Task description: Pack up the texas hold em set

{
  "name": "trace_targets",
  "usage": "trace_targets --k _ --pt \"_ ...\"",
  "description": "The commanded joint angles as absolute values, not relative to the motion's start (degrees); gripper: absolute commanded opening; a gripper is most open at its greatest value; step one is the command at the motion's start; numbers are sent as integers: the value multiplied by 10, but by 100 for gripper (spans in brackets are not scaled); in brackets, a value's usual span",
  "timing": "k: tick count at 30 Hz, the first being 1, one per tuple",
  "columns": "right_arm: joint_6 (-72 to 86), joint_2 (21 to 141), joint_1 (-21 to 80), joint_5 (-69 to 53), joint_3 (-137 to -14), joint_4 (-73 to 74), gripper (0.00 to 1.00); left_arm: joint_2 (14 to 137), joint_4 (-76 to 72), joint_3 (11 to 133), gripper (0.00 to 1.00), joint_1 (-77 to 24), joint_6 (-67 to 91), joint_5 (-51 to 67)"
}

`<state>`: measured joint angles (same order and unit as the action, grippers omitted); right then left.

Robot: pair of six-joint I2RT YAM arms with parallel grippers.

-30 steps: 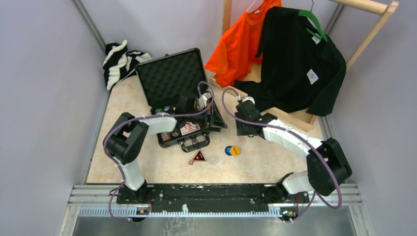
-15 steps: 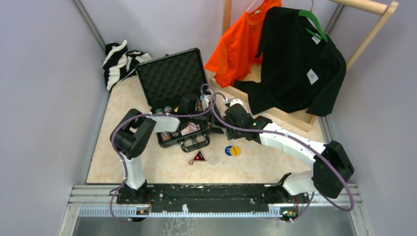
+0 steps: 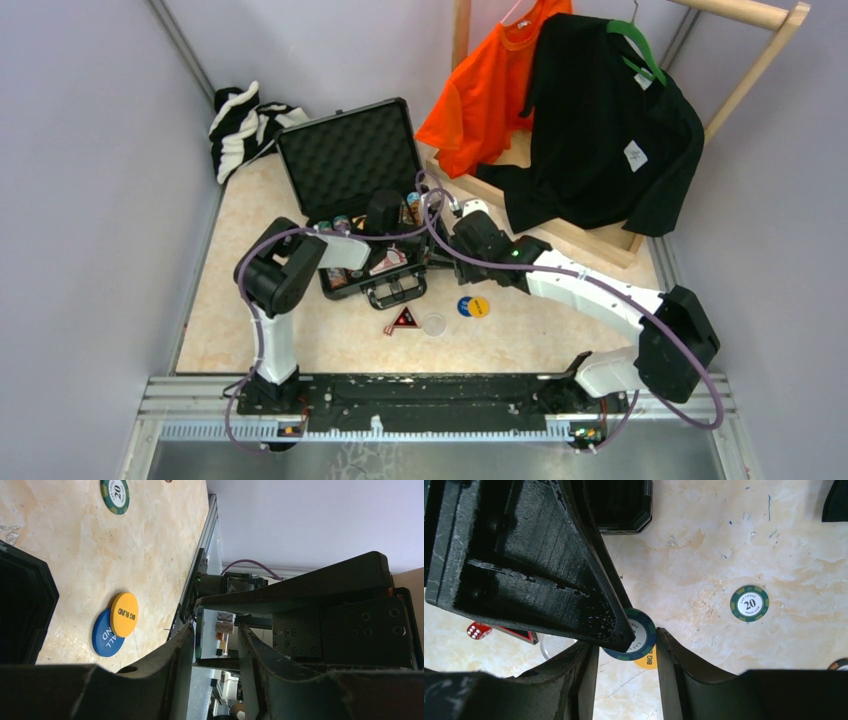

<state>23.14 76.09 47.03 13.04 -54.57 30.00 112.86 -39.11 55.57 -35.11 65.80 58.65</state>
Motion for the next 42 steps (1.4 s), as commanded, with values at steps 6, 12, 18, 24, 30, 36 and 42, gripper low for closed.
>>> trace_targets --k 6,12,18,24,30,36,42 --pt "229 743 486 145 -586 294 40 1145 -430 558 32 -361 667 615" --pt "227 747 486 145 -590 292 40 1150 -430 558 26 -367 666 620" --pt "226 748 486 142 -591 293 40 1150 -436 556 0 -368 667 621" --pt "211 734 486 124 -581 289 43 1146 -469 549 0 -367 669 623" --pt "152 676 486 76 -559 277 52 1102 -385 553 0 -355 582 587" --pt "137 615 456 31 -529 241 52 1040 -238 574 0 -340 421 508" --pt "151 567 422 27 -480 166 52 1012 -212 566 0 -276 299 515"
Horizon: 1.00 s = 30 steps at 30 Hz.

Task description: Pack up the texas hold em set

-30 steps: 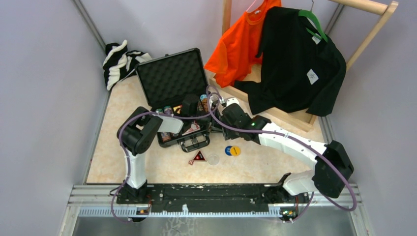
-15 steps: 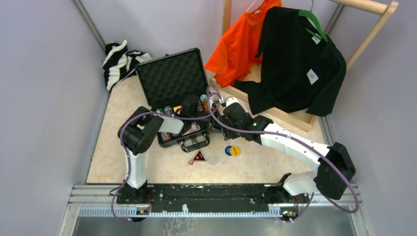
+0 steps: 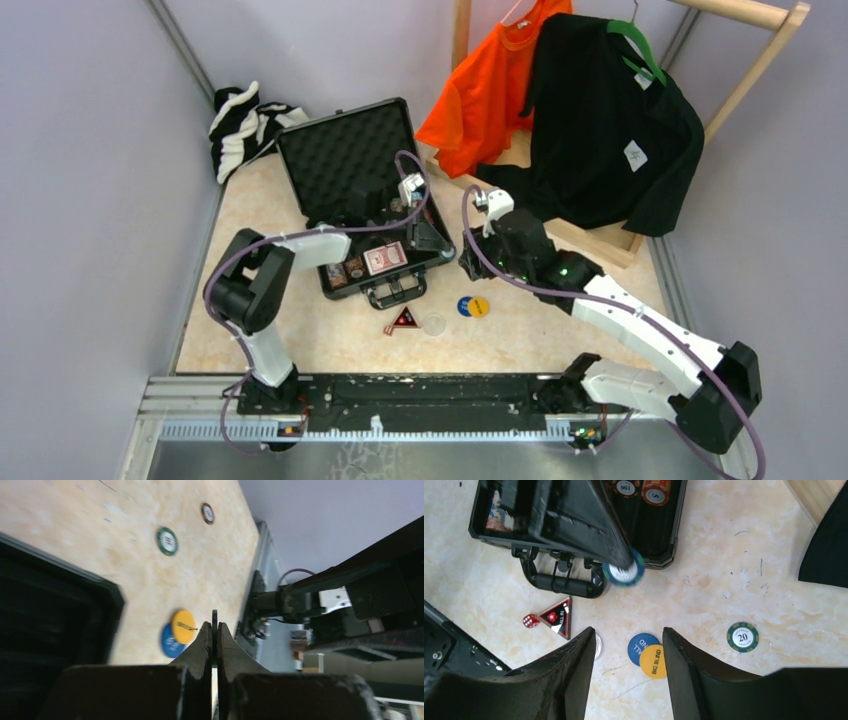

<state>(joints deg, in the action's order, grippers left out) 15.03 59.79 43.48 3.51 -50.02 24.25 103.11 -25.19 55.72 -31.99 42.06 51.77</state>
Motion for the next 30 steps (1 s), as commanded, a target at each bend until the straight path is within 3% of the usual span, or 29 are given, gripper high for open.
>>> trace_targets --k 1,6,9,15,30 --pt "154 564 421 32 -472 154 52 1008 -215 562 0 -258 275 518" --pt "162 576 420 25 -448 133 52 996 -175 574 0 -197 118 506" --pt "159 601 420 11 -440 127 52 999 -67 621 0 -194 -10 454" --pt "152 650 419 10 -438 107 52 1001 -32 631 0 -197 -134 421" --pt "149 679 417 3 -436 93 51 987 -123 563 4 -225 -177 384"
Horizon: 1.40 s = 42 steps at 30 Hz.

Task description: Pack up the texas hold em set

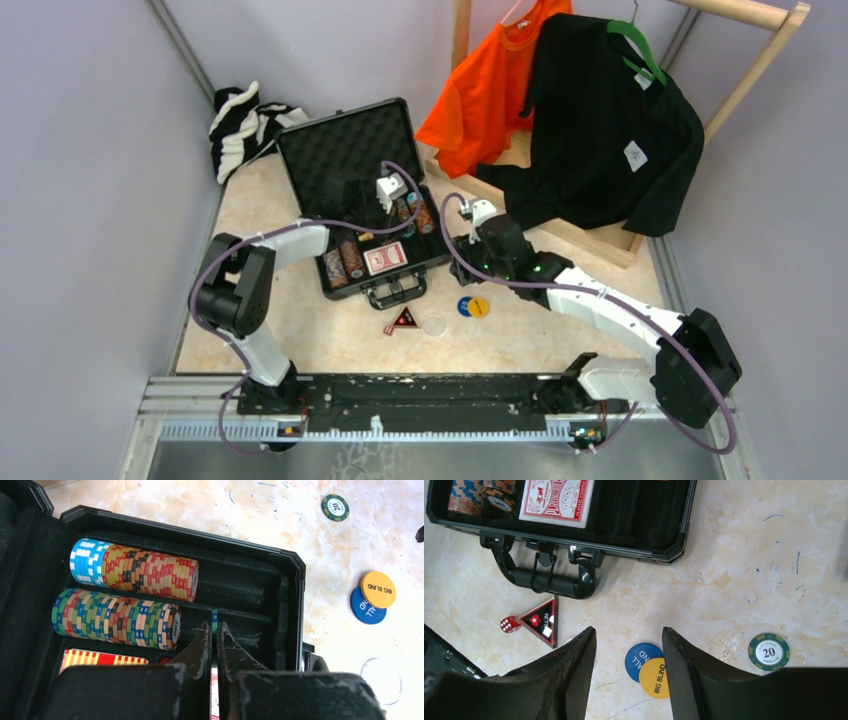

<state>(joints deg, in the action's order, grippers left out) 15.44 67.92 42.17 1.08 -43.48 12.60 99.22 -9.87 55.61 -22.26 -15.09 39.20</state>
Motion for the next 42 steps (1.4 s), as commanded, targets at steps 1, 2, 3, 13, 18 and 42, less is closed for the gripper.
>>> trace_targets --k 1,2,3,13,18,42 --pt "150 679 416 3 -434 92 51 990 -117 567 4 -225 -179 382" --pt "150 679 415 3 -433 92 51 995 -109 574 5 -225 -182 380" --pt "149 679 415 2 -431 91 51 1001 -100 580 5 -226 -186 379" --pt "148 691 414 -4 -427 89 50 1046 -88 607 6 -235 -203 368" --pt "146 690 412 -3 -423 89 50 1052 -70 619 6 -237 -210 372" --pt "136 713 402 -15 -432 86 49 1131 114 721 6 -245 -281 328"
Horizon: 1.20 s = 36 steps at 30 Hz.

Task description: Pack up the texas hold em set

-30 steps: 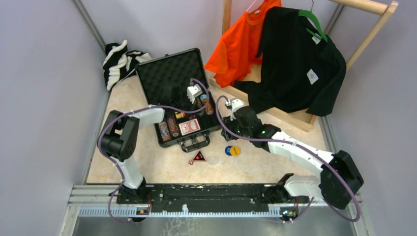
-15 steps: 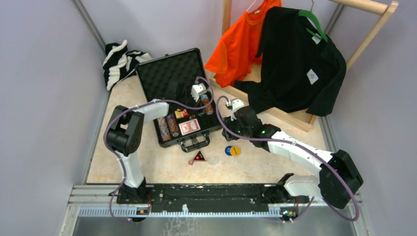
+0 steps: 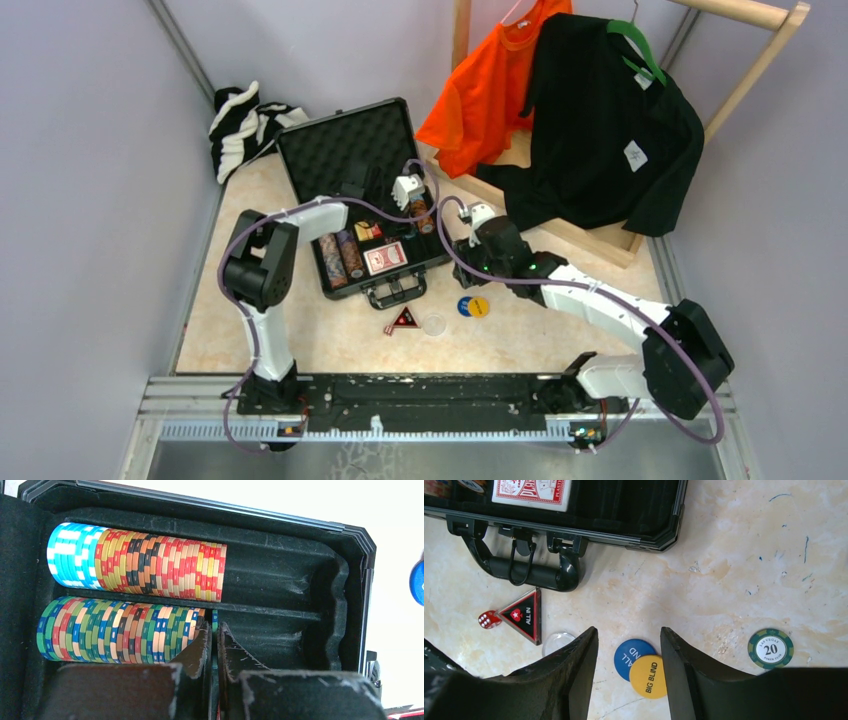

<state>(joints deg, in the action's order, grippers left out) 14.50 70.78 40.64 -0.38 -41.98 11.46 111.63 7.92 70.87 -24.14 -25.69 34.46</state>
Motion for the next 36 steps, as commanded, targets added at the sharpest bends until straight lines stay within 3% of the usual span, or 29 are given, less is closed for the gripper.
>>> trace_targets --k 1,6,9,14,36 --pt "136 714 402 -16 -432 85 49 1133 116 721 6 -245 -281 325" --pt "135 716 402 -18 -431 83 49 1142 127 732 11 -247 -276 315" --pt "135 715 402 -14 -429 83 49 1135 106 721 31 -249 -270 294" --pt "135 719 401 -13 -425 80 49 1129 97 720 43 -252 -267 293" --pt "141 724 400 -31 -417 80 49 1080 46 716 45 -253 -258 195"
